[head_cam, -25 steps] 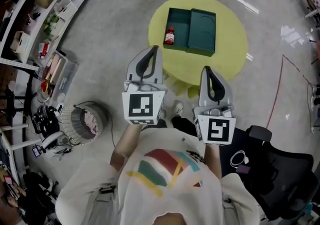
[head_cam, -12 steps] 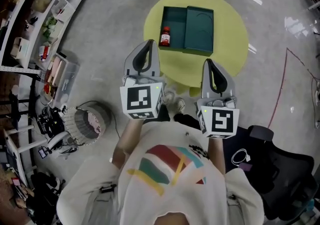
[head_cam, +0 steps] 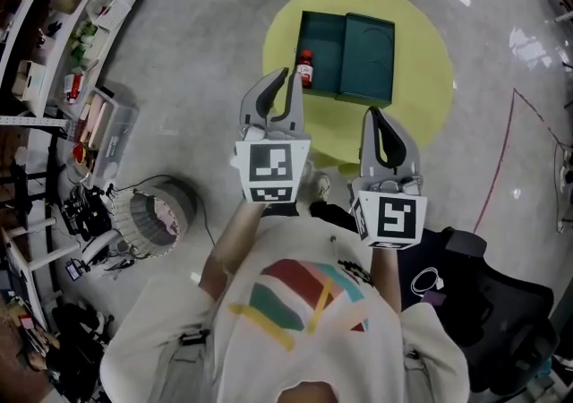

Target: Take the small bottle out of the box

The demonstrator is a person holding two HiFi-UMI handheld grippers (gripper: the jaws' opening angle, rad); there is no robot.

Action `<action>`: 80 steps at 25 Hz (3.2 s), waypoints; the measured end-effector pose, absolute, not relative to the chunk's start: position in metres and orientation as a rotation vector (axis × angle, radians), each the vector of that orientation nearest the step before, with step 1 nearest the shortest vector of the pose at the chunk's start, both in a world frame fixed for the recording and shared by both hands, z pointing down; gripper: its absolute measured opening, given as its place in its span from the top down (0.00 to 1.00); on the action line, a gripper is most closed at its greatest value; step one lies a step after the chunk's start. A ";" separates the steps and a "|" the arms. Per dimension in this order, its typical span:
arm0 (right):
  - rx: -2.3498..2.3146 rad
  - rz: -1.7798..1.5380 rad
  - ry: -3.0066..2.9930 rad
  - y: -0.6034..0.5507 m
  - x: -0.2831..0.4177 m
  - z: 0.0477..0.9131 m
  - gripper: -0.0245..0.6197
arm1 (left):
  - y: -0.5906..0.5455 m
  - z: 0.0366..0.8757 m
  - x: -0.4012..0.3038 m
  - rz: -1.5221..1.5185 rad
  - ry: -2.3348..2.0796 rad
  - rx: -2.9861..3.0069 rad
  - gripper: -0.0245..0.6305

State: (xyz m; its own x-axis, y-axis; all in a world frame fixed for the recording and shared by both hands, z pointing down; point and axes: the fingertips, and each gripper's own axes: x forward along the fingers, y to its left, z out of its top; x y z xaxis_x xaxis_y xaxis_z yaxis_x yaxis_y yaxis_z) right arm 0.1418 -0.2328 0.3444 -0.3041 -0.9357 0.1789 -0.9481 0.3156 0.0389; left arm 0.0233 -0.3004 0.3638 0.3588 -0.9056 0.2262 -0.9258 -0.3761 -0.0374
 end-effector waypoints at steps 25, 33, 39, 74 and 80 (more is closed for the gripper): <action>1.710 0.330 -2.256 -0.265 0.147 0.401 0.96 | -0.374 0.584 0.055 0.984 -1.321 1.953 0.60; 1.709 0.376 -2.239 -0.274 0.147 0.410 0.96 | -0.380 0.607 0.059 1.018 -1.252 1.835 0.61; 1.708 0.399 -2.218 -0.275 0.152 0.416 0.96 | -0.390 0.618 0.064 1.127 -1.290 1.825 0.61; 1.754 0.457 -2.195 -0.267 0.169 0.420 0.96 | -0.443 0.654 0.090 0.685 -1.228 1.452 0.61; 1.764 0.459 -2.190 -0.263 0.174 0.419 0.96 | -0.442 0.653 0.093 0.721 -1.220 1.492 0.62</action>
State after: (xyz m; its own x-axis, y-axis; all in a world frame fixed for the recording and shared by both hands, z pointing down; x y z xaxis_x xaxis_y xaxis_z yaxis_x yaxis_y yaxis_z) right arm 0.1744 -0.2627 0.4190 -0.2070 -0.8850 0.4170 -0.9780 0.1987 -0.0639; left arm 0.0926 -0.4419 0.6530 0.3037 -0.3219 0.8968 -0.9407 0.0481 0.3358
